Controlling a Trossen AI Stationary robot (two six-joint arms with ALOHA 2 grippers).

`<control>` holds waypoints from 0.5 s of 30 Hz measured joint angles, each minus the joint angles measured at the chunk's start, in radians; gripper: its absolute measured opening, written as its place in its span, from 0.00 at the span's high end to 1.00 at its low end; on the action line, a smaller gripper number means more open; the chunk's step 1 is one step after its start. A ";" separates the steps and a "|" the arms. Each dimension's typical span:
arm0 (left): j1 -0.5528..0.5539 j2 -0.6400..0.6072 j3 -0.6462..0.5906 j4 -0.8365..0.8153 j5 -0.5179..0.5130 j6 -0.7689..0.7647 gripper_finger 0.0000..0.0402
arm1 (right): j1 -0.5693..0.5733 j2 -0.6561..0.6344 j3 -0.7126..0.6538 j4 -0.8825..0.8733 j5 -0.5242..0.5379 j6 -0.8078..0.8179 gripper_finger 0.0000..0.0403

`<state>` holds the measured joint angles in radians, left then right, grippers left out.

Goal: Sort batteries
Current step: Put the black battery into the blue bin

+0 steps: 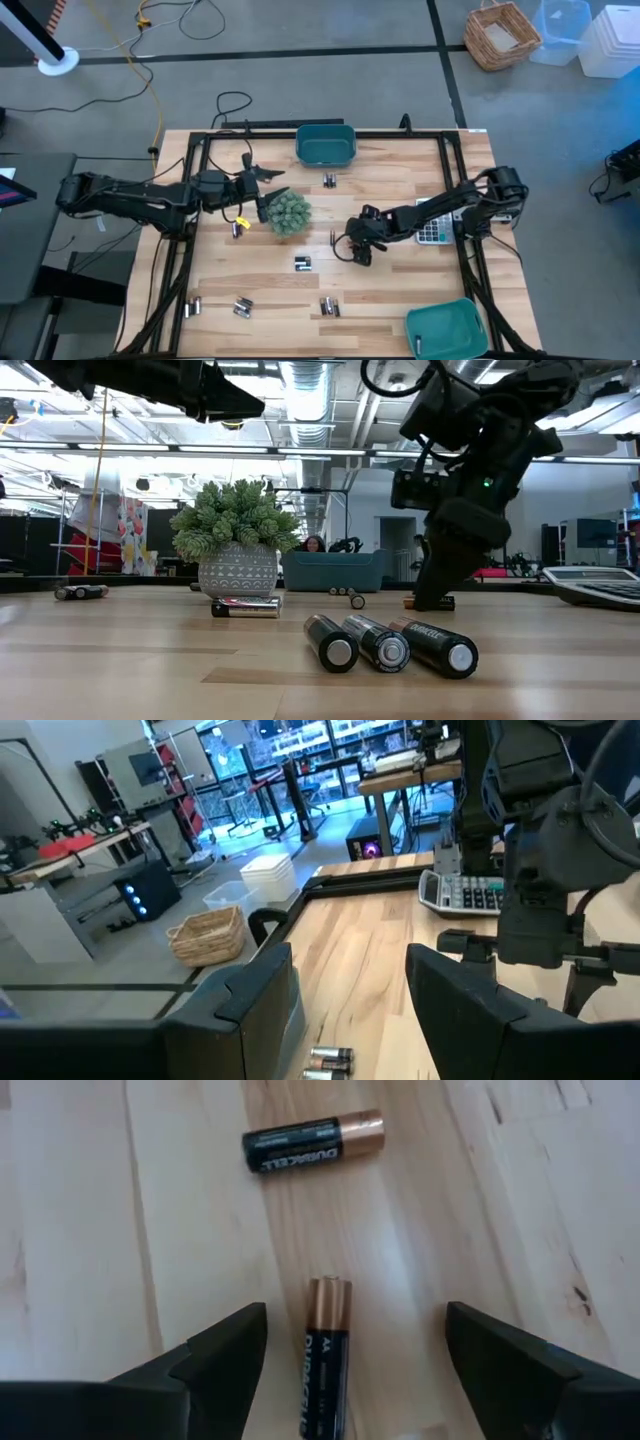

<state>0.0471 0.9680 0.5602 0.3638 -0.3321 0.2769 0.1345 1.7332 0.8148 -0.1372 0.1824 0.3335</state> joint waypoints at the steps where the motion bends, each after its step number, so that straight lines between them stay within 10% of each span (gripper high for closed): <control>1: 0.000 0.000 0.000 -0.002 0.001 0.001 0.52 | -0.001 0.001 0.000 -0.002 0.000 0.005 0.23; 15: 0.000 0.000 0.000 0.001 0.002 0.000 0.52 | 0.000 0.001 -0.001 -0.016 0.007 0.044 0.60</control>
<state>0.0467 0.9680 0.5602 0.3645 -0.3298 0.2771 0.1341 1.7344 0.8139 -0.1532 0.1898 0.3771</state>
